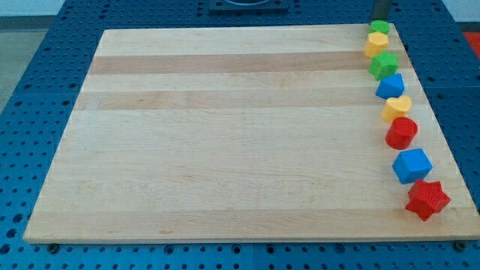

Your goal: Push green circle down

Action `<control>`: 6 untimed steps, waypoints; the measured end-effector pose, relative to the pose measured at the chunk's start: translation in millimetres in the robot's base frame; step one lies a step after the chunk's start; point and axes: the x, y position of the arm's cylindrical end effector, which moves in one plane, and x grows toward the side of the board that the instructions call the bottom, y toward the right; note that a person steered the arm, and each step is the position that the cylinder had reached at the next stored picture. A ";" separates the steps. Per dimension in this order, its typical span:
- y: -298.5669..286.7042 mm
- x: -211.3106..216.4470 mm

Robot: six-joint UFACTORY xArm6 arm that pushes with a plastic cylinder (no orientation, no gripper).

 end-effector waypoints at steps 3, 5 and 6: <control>26.7 4.8; -14.2 35.3; -40.1 47.3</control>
